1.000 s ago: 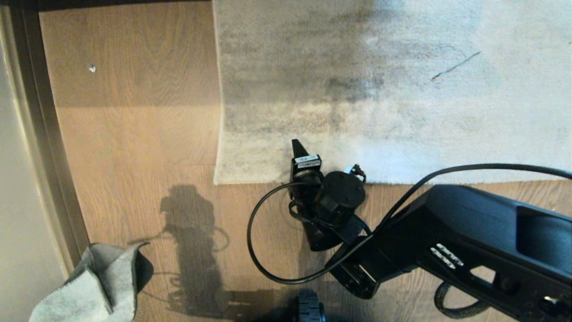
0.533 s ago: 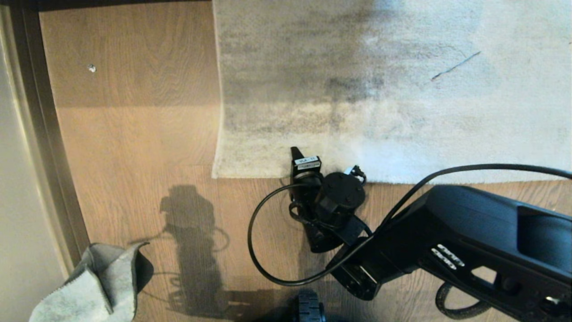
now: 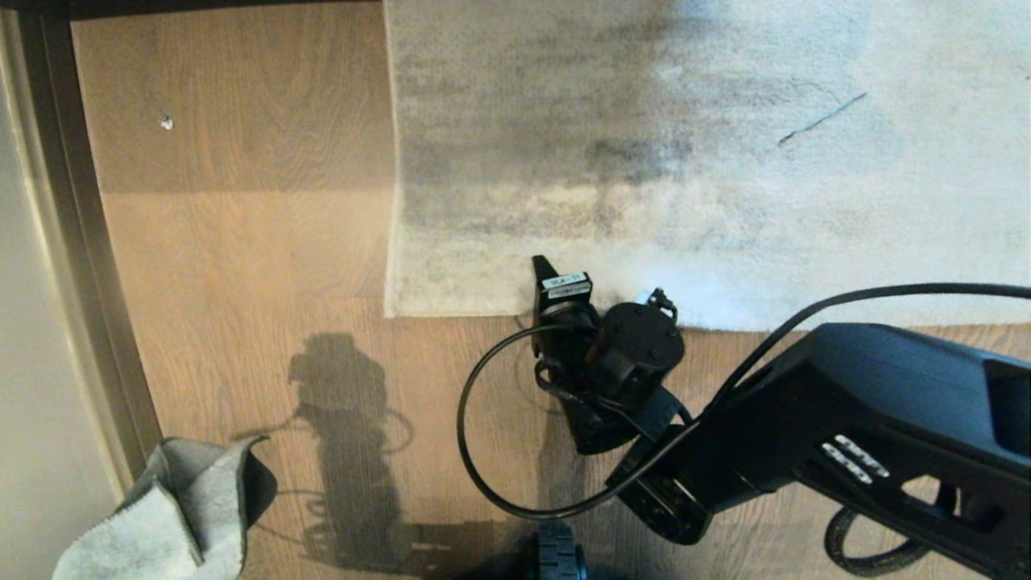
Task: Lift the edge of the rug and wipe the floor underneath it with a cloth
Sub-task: Lift up the carpet
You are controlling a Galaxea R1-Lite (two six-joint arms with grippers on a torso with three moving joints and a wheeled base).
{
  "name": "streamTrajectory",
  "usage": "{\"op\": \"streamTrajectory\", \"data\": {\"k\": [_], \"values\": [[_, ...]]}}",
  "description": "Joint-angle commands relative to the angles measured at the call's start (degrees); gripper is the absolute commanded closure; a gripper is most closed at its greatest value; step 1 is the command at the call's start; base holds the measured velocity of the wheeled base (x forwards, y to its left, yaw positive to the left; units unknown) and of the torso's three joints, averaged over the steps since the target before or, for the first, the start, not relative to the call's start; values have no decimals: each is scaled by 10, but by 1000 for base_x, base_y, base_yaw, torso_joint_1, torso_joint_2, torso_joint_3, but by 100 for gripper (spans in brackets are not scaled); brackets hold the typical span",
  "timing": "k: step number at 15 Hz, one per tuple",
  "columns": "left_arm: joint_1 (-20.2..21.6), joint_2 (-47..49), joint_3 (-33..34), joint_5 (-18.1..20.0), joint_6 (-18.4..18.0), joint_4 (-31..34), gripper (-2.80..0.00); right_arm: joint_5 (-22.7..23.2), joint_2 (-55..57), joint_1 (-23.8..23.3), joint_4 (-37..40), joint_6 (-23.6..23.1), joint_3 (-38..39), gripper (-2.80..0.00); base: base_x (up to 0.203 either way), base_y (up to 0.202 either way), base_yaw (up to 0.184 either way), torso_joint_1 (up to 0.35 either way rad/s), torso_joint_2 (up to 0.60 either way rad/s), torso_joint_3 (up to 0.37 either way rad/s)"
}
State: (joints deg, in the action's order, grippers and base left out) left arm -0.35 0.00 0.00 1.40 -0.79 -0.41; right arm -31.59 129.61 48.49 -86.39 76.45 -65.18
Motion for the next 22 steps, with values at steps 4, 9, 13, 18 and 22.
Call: {"op": "streamTrajectory", "data": {"k": [4,9,13,18,22], "values": [[0,0,0,0,0,0,0,-3,-29,-7,-36,-29,0,0,0,0,0,0,0,0],[0,0,0,0,0,0,0,-3,-39,-25,-36,-40,-6,0,0,0,0,0,0,0],[0,0,0,0,0,0,0,-4,-50,-36,-36,-42,-3,0,0,0,0,0,0,0],[0,0,0,0,0,0,0,-4,-62,-58,-36,-48,-6,0,0,0,0,0,0,0],[0,0,0,0,0,0,0,-3,-71,-67,-36,-49,-6,0,0,0,0,0,0,0]]}}
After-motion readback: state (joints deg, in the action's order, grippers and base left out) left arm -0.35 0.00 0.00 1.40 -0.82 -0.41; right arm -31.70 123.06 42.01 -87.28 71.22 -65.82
